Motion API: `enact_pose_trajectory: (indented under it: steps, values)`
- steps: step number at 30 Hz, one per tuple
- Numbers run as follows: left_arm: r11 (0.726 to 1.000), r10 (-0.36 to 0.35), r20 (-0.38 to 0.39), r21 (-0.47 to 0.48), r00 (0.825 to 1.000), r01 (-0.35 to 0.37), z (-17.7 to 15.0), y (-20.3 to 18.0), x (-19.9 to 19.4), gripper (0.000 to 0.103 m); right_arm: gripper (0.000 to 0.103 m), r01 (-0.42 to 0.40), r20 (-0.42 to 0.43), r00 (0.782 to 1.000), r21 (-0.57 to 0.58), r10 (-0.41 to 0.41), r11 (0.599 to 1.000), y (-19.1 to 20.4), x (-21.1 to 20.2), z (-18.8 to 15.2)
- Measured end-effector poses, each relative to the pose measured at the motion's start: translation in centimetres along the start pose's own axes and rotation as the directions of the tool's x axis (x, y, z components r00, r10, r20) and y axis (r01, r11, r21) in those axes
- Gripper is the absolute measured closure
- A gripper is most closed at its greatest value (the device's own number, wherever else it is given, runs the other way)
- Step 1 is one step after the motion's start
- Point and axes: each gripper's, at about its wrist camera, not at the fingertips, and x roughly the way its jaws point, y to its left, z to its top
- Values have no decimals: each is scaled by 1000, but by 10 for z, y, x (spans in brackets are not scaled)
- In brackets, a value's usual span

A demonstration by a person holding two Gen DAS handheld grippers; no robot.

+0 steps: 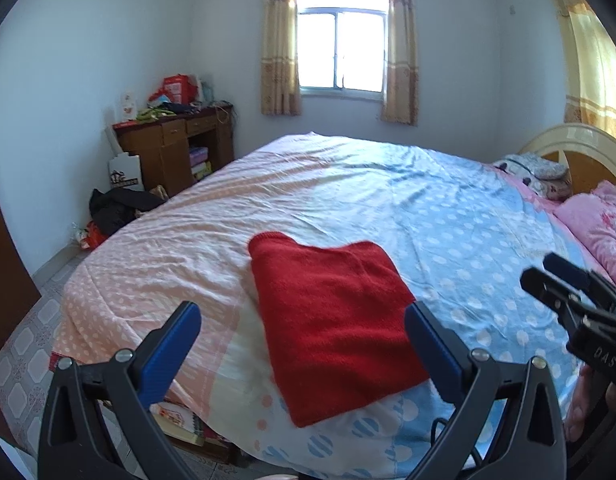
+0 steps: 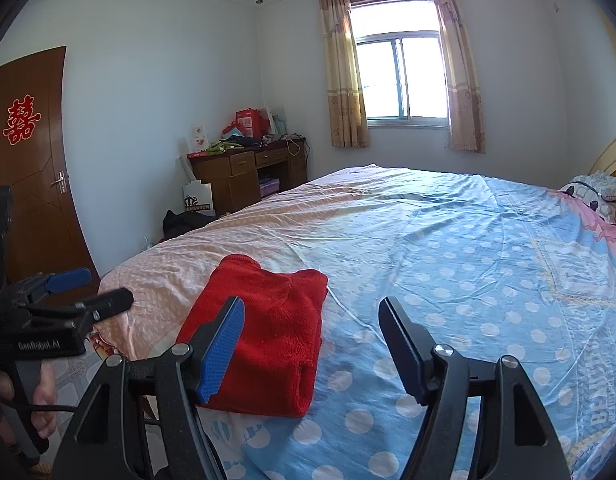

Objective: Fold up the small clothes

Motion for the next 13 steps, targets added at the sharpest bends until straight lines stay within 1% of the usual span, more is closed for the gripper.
enact_pose_trajectory:
  steps: [2, 6, 10, 13]
  values:
    - [1000, 16, 9, -10, 1000, -16, 2, 5, 0, 0, 33, -1, -3, 1000, -2, 1, 1000, 0, 1, 0]
    - [1000, 26, 18, -16, 999, -26, 3, 9, 1, 0, 33, -5, -8, 1000, -8, 5, 1000, 1, 2, -1]
    - [1000, 25, 48, -1, 999, -25, 2, 7, -3, 0, 33, -7, -7, 1000, -14, 7, 1000, 2, 2, -1]
    - [1000, 25, 56, 13, 998, -26, 3, 4, -3, 0, 33, -7, -8, 1000, -12, 7, 1000, 2, 2, -1]
